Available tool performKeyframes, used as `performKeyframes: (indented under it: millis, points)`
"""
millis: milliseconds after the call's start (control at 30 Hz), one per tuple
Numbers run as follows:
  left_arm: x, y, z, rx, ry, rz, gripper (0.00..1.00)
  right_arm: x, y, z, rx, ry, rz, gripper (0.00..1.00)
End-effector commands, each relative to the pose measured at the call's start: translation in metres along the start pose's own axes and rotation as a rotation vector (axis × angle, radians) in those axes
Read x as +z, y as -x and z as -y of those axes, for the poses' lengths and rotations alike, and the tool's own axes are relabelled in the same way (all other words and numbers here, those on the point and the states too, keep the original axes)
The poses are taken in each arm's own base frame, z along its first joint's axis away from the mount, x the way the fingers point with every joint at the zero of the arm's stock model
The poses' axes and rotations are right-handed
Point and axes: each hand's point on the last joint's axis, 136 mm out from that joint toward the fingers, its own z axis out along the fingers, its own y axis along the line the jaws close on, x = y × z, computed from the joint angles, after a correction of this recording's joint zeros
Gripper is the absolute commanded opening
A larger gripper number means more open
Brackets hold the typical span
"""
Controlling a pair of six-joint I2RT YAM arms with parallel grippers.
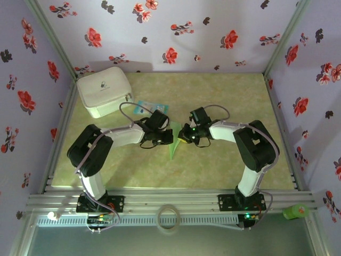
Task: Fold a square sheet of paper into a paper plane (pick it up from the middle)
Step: Move a paper plane to the center of the table.
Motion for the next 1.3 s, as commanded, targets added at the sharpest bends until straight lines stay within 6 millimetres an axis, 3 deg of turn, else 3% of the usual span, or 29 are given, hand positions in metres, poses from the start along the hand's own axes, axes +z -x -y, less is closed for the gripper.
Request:
performKeyframes:
  millis: [0, 1267]
  points:
    - [0.002, -0.002, 0.005, 0.025, -0.002, -0.028, 0.08, 0.000, -0.001, -0.002, -0.010, 0.007, 0.001, 0.10]
    - [0.018, -0.013, 0.011, 0.004, -0.055, -0.099, 0.15, 0.007, -0.004, 0.007, 0.016, 0.009, -0.011, 0.05]
